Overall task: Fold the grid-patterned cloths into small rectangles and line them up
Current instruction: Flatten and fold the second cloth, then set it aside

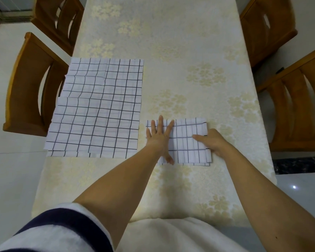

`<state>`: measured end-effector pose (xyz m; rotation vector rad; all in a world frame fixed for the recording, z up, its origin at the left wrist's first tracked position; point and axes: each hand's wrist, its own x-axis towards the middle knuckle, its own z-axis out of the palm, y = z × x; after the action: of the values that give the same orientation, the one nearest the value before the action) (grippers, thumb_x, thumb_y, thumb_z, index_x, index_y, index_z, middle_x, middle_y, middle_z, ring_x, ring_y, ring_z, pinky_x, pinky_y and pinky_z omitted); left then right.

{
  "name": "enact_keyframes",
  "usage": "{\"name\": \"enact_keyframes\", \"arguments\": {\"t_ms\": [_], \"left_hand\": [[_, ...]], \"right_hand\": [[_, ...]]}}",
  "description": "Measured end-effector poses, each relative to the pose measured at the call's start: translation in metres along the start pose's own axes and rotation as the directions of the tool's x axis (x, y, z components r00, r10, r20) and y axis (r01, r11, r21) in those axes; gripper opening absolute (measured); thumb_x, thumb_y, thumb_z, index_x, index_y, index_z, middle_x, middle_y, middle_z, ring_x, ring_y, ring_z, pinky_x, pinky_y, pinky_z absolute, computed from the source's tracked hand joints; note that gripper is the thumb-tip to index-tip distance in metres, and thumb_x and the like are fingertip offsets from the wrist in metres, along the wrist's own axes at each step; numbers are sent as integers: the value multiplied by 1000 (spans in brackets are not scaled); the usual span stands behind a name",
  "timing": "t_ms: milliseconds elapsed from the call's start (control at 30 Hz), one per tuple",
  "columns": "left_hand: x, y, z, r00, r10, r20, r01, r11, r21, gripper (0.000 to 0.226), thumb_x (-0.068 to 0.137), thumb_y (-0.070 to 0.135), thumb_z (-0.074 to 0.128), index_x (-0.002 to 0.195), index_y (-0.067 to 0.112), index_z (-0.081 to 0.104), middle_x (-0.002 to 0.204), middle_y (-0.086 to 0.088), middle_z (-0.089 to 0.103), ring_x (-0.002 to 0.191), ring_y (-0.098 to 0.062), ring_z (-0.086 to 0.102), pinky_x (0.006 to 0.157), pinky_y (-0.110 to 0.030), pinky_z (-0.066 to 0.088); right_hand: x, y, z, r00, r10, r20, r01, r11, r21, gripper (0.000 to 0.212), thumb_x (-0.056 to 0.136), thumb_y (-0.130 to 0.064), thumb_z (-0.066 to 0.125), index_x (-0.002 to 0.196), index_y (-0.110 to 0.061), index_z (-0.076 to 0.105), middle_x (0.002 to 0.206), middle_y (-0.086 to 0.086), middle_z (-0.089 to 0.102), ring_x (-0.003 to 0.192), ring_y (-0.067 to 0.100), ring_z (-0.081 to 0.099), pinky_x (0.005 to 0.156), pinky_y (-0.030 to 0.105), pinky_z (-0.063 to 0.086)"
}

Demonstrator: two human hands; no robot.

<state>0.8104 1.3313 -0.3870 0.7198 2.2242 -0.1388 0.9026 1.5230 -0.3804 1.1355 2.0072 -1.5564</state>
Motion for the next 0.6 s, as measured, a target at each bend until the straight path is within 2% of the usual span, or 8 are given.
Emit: {"name": "enact_keyframes", "arguments": {"t_ms": [200,300,433,533,600], "left_hand": [[1,-6,3,999,25,-45,-31,991,-128,150,58,73,82,153,35,-29,152,-6,-49,144,-40,-37,119,-60,-12],[1,-5,8,997,13,-70,-16,999,-50,154,57,73,82,151,33,-33,152,-9,-49,143,-42,-37,119,-62,-11],[1,0,3,1000,2,-18,-1,1000,29,162,54,67,87,146,30,-40,147,-15,-53,139,-46,-39,118,-66,-8],[3,1,2,1000,-26,8,26,999,20,167,50,61,91,144,30,-43,144,-15,-56,139,-46,-39,116,-68,-8],[3,3,1,999,-45,20,44,999,21,168,49,60,93,143,30,-44,142,-14,-58,138,-46,-40,115,-69,-10]], "right_hand": [[-8,23,5,989,-89,-119,86,996,-28,38,92,-32,71,124,-11,67,120,3,69,104,19,64,95,37,53],[-11,21,5,985,-104,-136,97,994,-57,41,93,-35,68,126,-11,66,121,2,67,109,21,63,98,39,52],[-17,20,2,975,-164,-149,139,977,-164,38,97,-33,62,125,-8,66,116,7,70,106,25,66,89,35,54],[-21,18,3,965,-201,-169,168,967,-192,33,98,-29,61,121,-7,67,113,7,71,103,23,66,84,29,50],[-26,12,5,962,-209,-177,176,967,-183,27,98,-29,61,116,-10,69,109,6,72,98,22,67,84,31,53]]}}
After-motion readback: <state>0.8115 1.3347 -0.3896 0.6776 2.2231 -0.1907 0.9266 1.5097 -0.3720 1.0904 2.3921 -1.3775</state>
